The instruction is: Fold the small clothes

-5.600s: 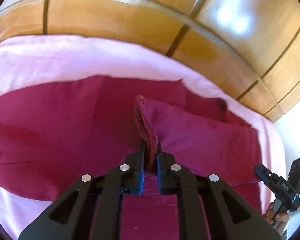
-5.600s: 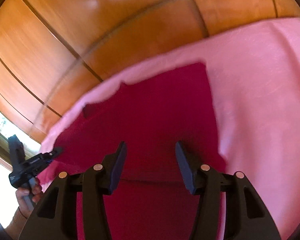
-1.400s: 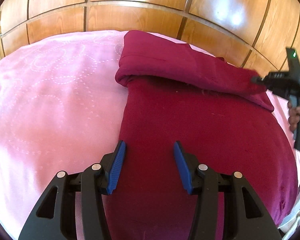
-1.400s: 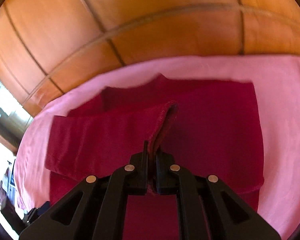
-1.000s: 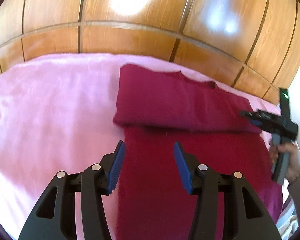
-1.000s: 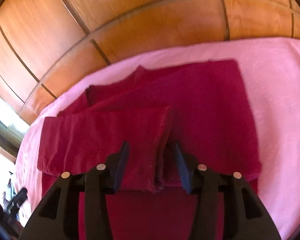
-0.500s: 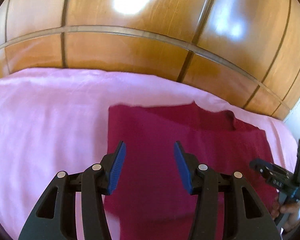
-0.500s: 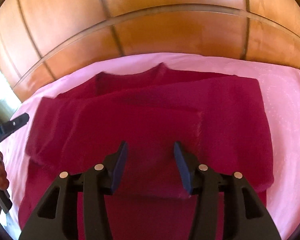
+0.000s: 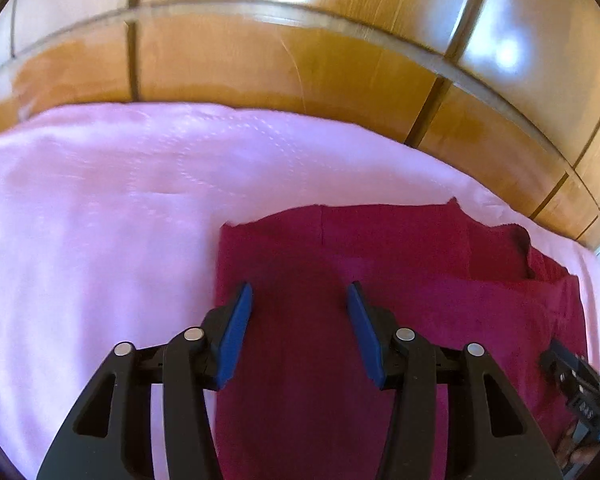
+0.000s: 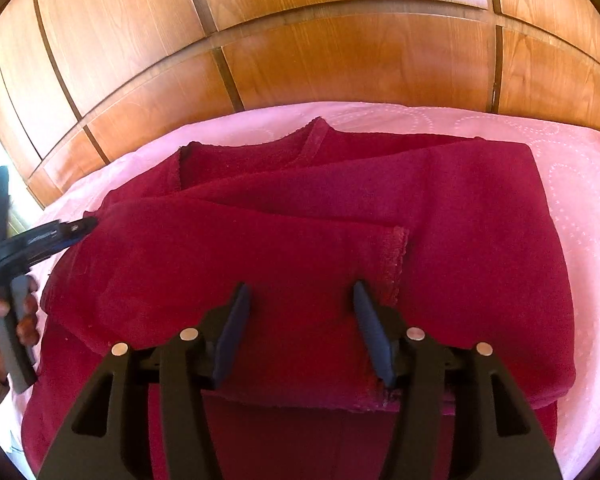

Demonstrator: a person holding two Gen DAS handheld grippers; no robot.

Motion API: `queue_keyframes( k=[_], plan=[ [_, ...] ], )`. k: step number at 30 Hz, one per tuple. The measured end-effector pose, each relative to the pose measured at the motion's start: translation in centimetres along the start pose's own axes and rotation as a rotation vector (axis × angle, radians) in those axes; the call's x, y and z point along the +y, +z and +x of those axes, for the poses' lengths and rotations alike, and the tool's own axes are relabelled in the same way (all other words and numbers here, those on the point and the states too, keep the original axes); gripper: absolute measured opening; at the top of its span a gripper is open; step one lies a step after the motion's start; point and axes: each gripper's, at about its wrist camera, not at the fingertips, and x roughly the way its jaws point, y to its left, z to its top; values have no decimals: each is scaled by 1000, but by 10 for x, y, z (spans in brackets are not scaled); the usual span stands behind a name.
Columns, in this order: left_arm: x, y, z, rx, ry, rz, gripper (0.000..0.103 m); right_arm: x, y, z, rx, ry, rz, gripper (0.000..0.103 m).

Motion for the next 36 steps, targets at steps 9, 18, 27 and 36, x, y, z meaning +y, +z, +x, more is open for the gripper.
queue_keyframes(
  k=[9, 18, 27, 36],
  plan=[
    [-20, -63, -20, 24, 58, 98, 50, 9, -2, 2, 4, -8, -47, 69],
    [-33, -65, -67, -11, 70, 89, 50, 22, -1, 1, 20, -24, -100, 88],
    [-35, -99, -137, -86, 58, 107, 56, 38, -25, -38, 12, -55, -101, 97],
    [-25, -133, -165, -87, 54, 78, 56, 41, -90, -73, 69, -77, -118, 99]
  ],
)
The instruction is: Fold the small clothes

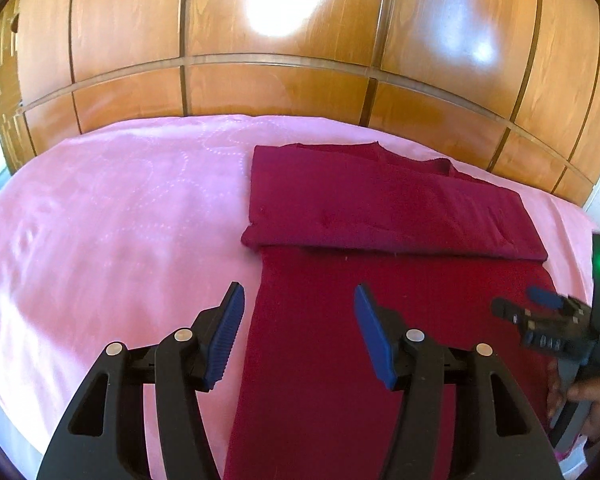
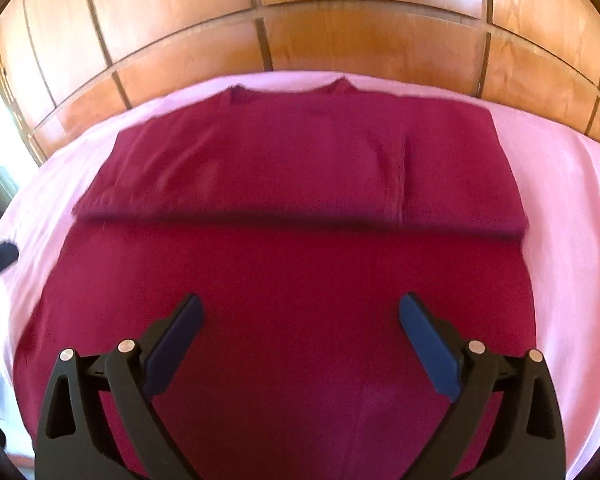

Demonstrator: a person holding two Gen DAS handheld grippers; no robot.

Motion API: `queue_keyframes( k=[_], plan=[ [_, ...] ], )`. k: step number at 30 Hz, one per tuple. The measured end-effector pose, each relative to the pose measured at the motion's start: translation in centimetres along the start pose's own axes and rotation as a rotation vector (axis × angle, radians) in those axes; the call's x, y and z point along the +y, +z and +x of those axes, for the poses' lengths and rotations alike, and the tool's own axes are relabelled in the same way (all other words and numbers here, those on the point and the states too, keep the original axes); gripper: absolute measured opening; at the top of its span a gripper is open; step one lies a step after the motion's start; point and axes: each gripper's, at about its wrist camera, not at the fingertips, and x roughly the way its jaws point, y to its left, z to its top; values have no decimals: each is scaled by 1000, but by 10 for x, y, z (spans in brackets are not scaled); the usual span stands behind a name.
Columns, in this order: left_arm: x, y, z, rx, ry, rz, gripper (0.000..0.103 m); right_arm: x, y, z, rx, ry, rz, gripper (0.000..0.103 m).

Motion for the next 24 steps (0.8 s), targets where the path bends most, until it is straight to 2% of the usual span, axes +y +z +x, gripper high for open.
queue_keyframes(
  k=[2, 10, 19, 24],
  plan=[
    [2, -4, -2, 8, -7, -4, 56, 4, -13, -9, -8, -21, -23, 100],
    [10, -29, -3, 58, -1, -27, 56, 2, -45, -26, -27, -16, 20, 101],
    [21, -53, -2, 102, 15, -23, 56, 3, -51, -28, -48, -25, 10, 101],
    [32, -63, -7, 124, -14, -22, 56, -2, -46, -37, 0, 20, 14, 100]
  ],
)
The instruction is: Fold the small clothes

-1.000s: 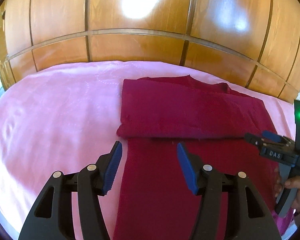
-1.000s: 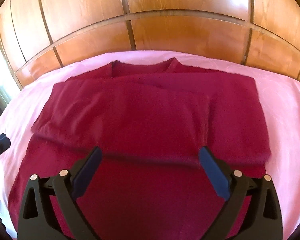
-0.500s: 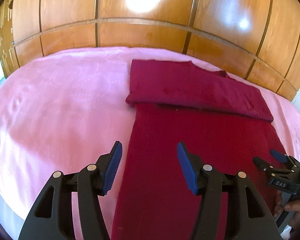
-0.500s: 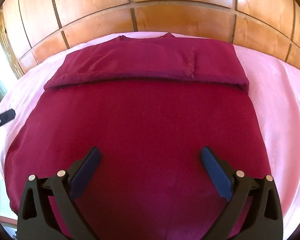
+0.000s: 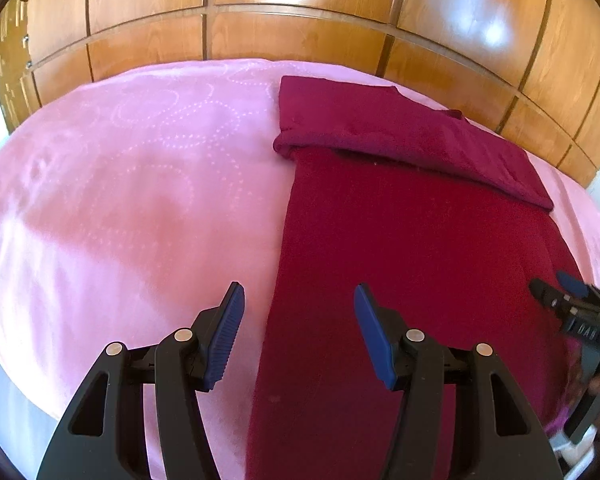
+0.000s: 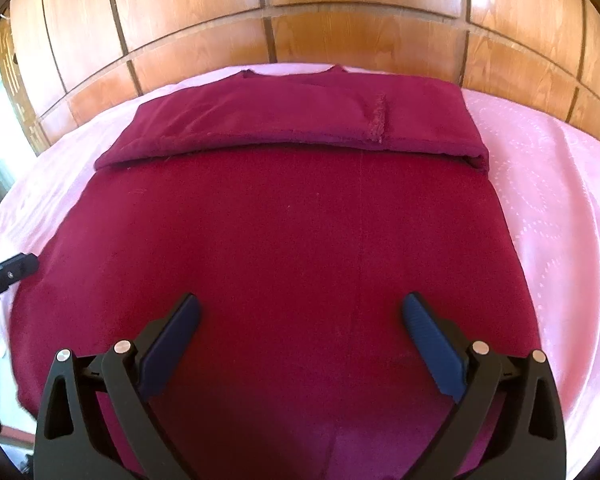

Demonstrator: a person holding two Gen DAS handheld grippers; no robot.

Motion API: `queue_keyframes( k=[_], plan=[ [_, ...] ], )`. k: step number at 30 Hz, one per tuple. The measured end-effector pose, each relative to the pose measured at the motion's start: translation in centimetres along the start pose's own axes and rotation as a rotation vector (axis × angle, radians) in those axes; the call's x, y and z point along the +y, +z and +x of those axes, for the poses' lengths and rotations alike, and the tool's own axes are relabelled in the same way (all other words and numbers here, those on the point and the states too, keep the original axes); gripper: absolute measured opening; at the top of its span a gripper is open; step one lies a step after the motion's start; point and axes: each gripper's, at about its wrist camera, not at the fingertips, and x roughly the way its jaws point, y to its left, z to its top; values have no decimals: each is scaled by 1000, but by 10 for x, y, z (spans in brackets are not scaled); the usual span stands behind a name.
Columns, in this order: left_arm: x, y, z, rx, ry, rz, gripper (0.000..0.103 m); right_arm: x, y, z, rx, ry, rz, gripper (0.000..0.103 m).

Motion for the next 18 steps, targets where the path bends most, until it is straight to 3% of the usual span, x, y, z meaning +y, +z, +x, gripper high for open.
queue_keyframes(
  k=[4, 7, 11, 13, 14, 17, 18],
  plan=[
    [10, -15, -5, 30, -27, 19, 56, -24, -4, -28, -12, 25, 69, 97],
    [18, -31, -14, 56, -73, 22, 56, -41, -13, -48, -21, -14, 93, 95],
    [18, -47, -22, 98, -104, 56, 56, -67, -35, -62, 29, -72, 134, 86],
    [17, -55, -26, 116, -116, 67, 54, -78, -51, -65, 84, -66, 164, 75],
    [17, -60, -28, 134, -136, 68, 53, -80, -55, -66, 97, -62, 169, 69],
    [14, -70, -29, 171, -156, 78, 42, -79, -70, -74, 129, -45, 164, 63],
    [12, -72, -30, 177, -155, 89, 32, -77, -74, -76, 151, -35, 153, 59]
  ],
)
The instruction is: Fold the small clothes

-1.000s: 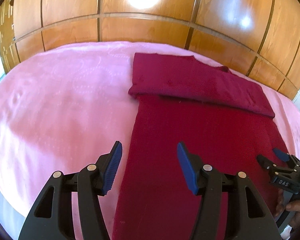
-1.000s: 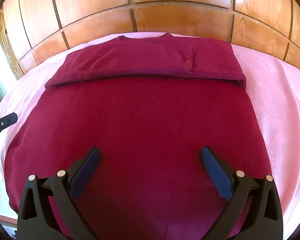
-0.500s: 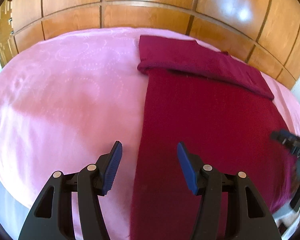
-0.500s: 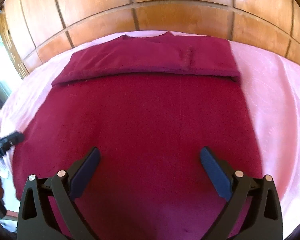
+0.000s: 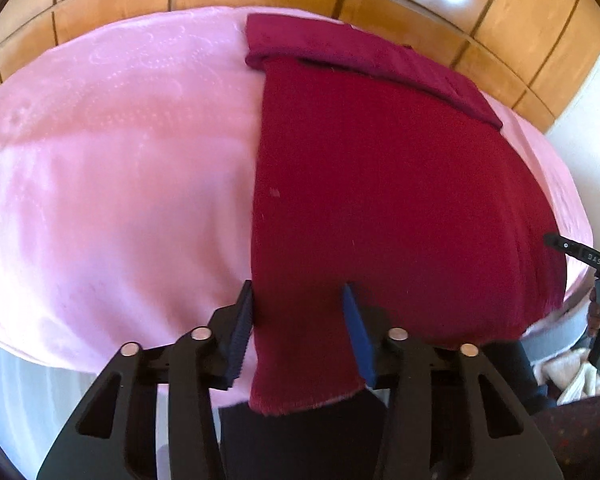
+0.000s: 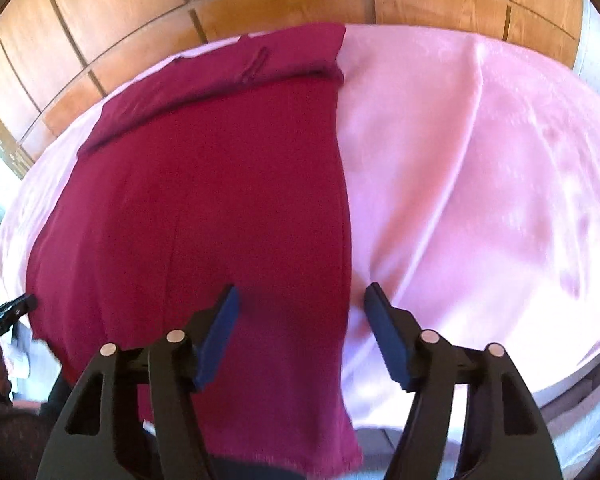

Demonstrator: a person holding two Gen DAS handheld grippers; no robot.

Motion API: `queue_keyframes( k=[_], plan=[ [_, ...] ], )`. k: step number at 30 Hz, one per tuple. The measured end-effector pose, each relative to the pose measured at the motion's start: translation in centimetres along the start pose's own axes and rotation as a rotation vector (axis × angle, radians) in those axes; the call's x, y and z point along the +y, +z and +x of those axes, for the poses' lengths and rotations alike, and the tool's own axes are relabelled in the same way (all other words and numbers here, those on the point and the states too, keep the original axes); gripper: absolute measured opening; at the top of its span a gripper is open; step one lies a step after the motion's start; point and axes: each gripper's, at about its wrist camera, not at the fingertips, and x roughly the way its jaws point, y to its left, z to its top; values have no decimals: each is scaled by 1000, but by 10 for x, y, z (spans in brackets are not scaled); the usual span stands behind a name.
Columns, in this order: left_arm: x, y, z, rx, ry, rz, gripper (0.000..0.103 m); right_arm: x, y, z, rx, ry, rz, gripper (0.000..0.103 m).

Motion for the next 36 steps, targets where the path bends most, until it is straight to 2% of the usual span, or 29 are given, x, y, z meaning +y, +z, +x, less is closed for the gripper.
queue_keyframes(
  k=[1, 2, 3, 4, 6, 7, 10, 14, 17, 21, 24, 28, 29, 31, 32, 33, 34, 35, 36],
  plan=[
    [-2, -1, 0, 8, 2, 17, 27, 2, -5, 0, 23, 3, -11, 57],
    [-2, -1, -1, 13, 0, 30, 16, 2, -9, 1, 48, 11, -20, 50],
    [-2, -1, -2, 16, -11, 40, 10, 4, -12, 3, 69, 21, -27, 35],
    [-3, -1, -4, 17, -23, 47, 9, 7, -15, 4, 87, 29, -42, 31],
    [-4, 1, -9, 13, -39, 64, 8, 11, -15, 3, 102, 39, -50, 14],
    [-5, 4, -14, 5, -47, 72, 7, 12, -11, 0, 102, 60, -36, 10],
    [-2, 13, -30, -26, -109, 56, 7, 17, 5, -15, 57, 137, -34, 10],
    [4, 33, -44, -79, -203, 9, 6, 29, 39, -36, -55, 247, -28, 9],
    [7, 56, -42, -121, -252, -29, 6, 29, 69, -35, -113, 293, 5, 9],
    [12, 95, -31, -165, -276, -67, 6, 22, 104, -17, -144, 287, 61, 9],
    [17, 130, -15, -182, -262, -108, 6, 17, 131, 6, -141, 265, 123, 9],
    [23, 167, 11, -168, -230, -145, 6, 1, 151, 22, -139, 240, 162, 10],
    [25, 176, 19, -165, -199, -164, 7, -3, 155, 25, -142, 239, 178, 13],
    [31, 187, 31, -142, -199, -209, 15, -8, 158, 27, -146, 252, 204, 31],
    [38, 192, 35, -137, -214, -249, 30, -10, 160, 27, -160, 260, 217, 50],
    [44, 195, 35, -148, -199, -284, 52, -12, 160, 25, -174, 265, 221, 59],
    [51, 195, 32, -170, -177, -314, 60, -13, 159, 21, -188, 270, 223, 64],
    [56, 194, 29, -187, -179, -332, 66, -15, 157, 18, -198, 275, 228, 75],
    [62, 191, 26, -196, -193, -351, 66, -17, 155, 15, -211, 281, 233, 79]
  ],
)
